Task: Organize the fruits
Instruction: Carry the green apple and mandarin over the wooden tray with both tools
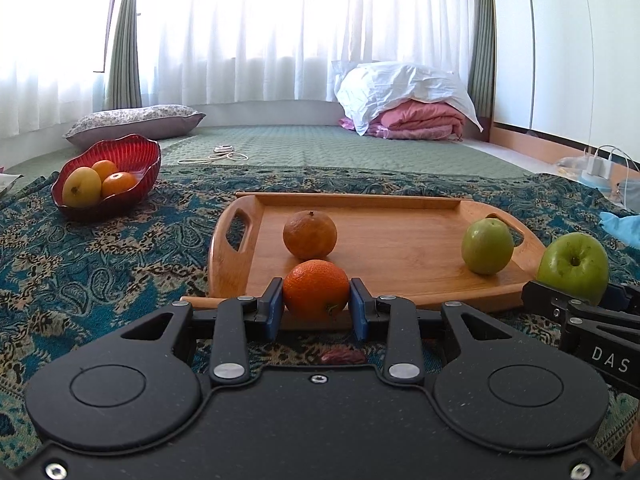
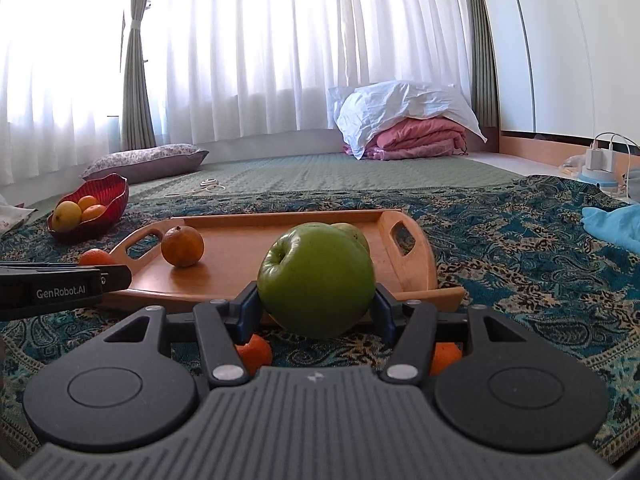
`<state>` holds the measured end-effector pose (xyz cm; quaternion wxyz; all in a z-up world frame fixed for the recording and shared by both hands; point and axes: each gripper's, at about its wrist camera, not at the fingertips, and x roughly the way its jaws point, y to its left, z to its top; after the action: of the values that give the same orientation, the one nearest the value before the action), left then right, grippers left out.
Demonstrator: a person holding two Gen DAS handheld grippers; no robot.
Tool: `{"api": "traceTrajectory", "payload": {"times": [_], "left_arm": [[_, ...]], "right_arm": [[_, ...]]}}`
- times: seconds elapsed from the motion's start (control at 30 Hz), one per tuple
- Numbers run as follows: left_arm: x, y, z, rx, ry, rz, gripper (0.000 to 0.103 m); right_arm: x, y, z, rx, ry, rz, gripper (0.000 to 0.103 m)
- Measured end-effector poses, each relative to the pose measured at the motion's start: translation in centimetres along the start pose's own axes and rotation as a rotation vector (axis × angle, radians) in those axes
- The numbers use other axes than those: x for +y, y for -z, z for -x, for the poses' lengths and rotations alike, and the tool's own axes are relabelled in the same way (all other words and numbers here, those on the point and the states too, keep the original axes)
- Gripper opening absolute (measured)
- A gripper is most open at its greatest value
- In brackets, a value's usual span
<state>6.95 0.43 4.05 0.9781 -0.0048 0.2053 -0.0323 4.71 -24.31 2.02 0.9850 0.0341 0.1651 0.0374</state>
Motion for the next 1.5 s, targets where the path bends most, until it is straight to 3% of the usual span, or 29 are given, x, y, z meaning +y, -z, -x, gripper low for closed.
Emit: {"api": "traceTrajectory", "payload": {"times": [0.37, 0.73, 0.97, 1.23, 1.5], "left_arm": [[-0.2, -2.0, -2.0, 0.005, 0.013, -0.003, 0.032], [0.8, -8.1, -5.8, 0.011, 0.035, 0.016, 0.032], [1.6, -10.8, -9.4, 0.069, 0.051, 0.058, 0.032], [2.8, -11.4, -13.2, 0.155, 0.043, 0.085, 0.032], [3.3, -11.9, -16.4, 0.236, 0.044, 0.093, 0.032]], "right_arm": [[-1.1, -2.5, -2.4, 0.01, 0.015, -0.045, 0.06], [-2.3, -8.1, -7.3, 0.032, -0.007, -0.036, 0.06], [-3.1, -9.4, -10.3, 0.068, -0.066, -0.048, 0.06], [-5.2, -8.9, -13.9, 0.175, -0.06, -0.097, 0.06], [-5.8, -9.2, -16.1, 0.219, -0.058, -0.081, 0.06]]}}
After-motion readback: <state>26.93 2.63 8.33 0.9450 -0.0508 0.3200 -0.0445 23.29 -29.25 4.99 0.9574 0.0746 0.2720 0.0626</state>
